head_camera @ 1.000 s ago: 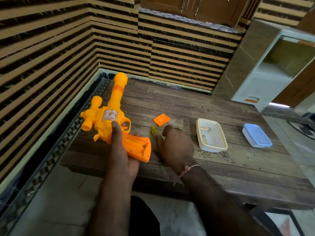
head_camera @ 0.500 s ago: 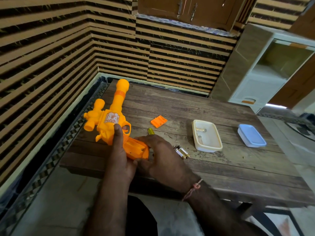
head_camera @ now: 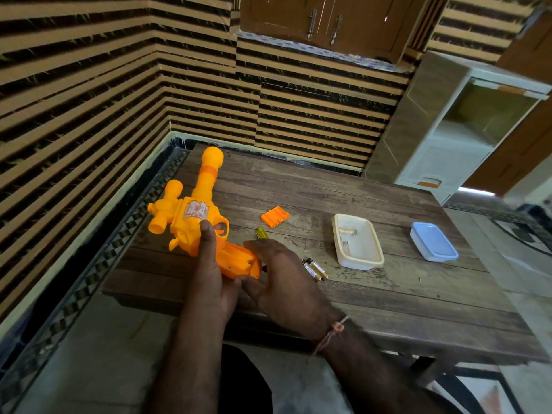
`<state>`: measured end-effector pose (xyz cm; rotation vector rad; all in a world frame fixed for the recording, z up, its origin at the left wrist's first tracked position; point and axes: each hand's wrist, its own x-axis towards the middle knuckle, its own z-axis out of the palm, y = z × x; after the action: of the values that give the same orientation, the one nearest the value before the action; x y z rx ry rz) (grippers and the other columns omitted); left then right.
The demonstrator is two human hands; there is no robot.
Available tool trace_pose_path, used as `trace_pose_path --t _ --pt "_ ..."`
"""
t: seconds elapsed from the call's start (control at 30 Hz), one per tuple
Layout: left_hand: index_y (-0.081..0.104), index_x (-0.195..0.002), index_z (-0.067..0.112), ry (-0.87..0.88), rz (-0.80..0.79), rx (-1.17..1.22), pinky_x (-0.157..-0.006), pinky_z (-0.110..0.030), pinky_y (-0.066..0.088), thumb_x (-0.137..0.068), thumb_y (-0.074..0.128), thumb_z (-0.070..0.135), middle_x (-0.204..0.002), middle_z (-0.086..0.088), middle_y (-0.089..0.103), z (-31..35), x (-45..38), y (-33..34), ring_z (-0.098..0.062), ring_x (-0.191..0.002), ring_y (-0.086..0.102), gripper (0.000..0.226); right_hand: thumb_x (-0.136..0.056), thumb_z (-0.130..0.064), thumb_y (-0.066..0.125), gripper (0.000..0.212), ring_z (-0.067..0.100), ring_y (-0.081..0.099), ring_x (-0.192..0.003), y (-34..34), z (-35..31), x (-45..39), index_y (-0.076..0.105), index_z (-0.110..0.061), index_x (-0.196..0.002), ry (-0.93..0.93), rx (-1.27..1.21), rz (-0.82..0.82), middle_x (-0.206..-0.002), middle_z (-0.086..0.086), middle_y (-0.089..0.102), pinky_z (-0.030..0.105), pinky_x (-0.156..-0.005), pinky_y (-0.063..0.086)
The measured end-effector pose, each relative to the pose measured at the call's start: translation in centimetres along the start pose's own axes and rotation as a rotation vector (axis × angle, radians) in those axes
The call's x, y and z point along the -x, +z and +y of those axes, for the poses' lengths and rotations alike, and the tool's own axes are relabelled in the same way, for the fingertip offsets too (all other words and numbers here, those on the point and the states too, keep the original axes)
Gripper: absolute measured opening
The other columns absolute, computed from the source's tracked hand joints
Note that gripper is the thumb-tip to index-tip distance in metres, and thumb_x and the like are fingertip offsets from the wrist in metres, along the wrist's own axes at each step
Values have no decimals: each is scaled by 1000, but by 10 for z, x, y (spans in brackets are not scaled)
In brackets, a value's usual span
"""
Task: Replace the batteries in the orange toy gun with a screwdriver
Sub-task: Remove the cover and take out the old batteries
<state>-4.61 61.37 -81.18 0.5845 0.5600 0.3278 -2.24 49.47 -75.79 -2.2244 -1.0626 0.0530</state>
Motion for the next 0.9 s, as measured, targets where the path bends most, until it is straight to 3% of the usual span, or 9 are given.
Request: trace_pose_path --t 0.1,0.23,0.47,0.57,0.73,0.9 --pt "43 -146 25 2 -5 15 -75 -46 60 -74 60 72 -132 -13 63 -1 -3 -3 -33 -108 69 88 -82 -22 73 49 19 53 -116 2 1 -1 58 -14 -128 14 3 -3 -125 6 61 30 -99 44" --pt "47 -143 25 7 -4 -2 -91 -52 54 -74 62 73 -131 -13 64 -3 -8 -7 -34 -110 68 86 -83 -25 72 52 19 53 -118 6 2 -2 56 -14 -131 36 18 -12 -127 4 60 30 -101 43" --pt "49 -141 27 31 39 -29 -101 -56 46 -72 63 75 -131 -11 64 -4 -13 -9 -34 -112 66 86 -82 -27 70 47 18 57 -111 10 5 -6 58 -19 -126 65 -12 -7 -119 1 62 39 -94 49" --pt "51 -139 28 41 84 -34 -99 -54 49 -69 66 77 -130 -10 65 -3 -12 -7 -34 -112 66 87 -81 -23 71 46 21 58 -111 11 5 -8 59 -15 -125 83 -34 4 -120 4 63 40 -95 49" --pt "60 -126 29 110 342 -103 -74 -41 56 -72 63 72 -118 -6 68 -4 -12 -4 -30 -102 68 69 -83 -22 71 52 22 57 -113 13 7 -10 56 -14 -132 98 -28 -17 -126 5 61 40 -97 48" --pt "67 -112 26 311 473 -217 -85 -56 56 -61 66 60 -107 -2 72 0 -4 2 -27 -96 69 61 -83 -24 71 55 22 56 -116 16 9 -9 54 -16 -134 120 -14 -25 -129 5 60 39 -98 48"
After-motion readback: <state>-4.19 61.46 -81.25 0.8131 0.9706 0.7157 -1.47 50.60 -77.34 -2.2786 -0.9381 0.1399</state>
